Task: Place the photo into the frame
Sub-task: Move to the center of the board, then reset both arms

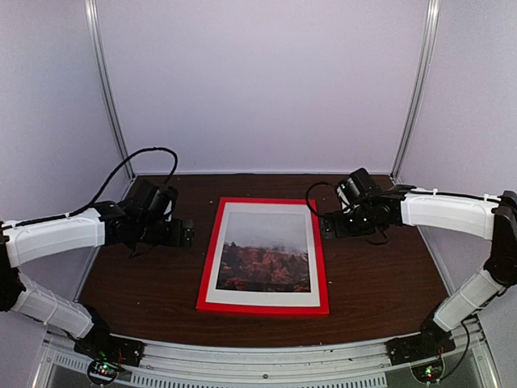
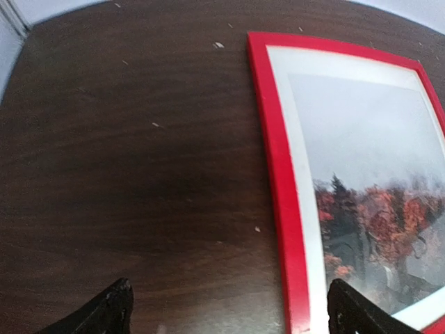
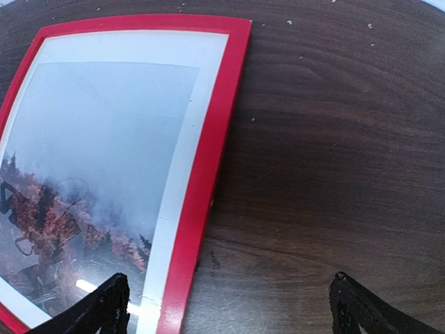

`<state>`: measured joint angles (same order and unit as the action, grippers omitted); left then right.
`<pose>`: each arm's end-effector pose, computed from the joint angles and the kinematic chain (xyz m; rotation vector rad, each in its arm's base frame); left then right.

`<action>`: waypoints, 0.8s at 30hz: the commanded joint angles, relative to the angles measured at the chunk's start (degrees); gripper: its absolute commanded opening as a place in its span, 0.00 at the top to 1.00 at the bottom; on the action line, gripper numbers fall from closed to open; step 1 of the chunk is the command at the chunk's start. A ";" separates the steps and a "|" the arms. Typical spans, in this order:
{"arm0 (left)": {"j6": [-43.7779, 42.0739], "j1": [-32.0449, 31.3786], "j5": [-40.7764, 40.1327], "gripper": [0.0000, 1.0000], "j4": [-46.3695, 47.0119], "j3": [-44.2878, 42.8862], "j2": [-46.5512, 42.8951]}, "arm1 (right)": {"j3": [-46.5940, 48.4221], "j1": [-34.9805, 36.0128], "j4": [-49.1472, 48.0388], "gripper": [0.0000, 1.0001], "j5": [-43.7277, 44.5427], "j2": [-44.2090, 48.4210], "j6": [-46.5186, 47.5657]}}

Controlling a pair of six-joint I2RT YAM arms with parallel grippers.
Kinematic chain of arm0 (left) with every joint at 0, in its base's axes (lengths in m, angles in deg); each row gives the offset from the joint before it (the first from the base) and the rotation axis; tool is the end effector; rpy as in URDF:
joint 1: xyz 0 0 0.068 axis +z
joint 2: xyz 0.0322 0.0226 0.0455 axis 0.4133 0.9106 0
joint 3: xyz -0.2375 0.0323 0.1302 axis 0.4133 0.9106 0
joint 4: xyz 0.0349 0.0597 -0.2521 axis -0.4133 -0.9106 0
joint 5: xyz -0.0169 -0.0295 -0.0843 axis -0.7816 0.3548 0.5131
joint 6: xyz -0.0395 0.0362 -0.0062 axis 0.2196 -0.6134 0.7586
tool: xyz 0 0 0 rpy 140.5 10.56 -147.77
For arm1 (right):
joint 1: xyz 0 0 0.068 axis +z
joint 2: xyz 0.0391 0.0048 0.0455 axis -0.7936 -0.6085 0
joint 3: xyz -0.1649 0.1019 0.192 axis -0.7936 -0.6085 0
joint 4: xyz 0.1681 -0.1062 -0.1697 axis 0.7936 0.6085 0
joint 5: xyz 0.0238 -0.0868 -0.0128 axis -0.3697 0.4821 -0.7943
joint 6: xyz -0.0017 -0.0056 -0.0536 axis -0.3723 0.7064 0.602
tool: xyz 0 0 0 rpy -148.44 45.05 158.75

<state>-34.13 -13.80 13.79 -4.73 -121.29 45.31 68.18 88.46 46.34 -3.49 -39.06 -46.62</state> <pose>0.2157 -0.1587 0.2315 -0.0244 2.4215 -0.2836 0.2519 0.1793 0.2300 -0.2157 2.5443 0.3309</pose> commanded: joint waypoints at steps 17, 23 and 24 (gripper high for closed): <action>-15.80 0.25 -21.18 0.02 -0.89 3.37 -25.85 | 1.35 -3.01 7.68 0.00 15.26 15.38 12.96; -15.85 0.25 -18.67 0.02 0.43 7.19 -29.39 | -7.60 -3.02 1.79 0.00 16.24 25.40 14.02; -15.82 0.25 -18.81 0.02 0.22 7.20 -29.15 | -8.84 -3.01 0.89 0.00 16.30 27.16 14.21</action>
<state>-48.78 -13.78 -6.39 -7.90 -115.08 16.11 63.80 85.60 51.09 10.47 -17.15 -33.77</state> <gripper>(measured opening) 0.977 0.995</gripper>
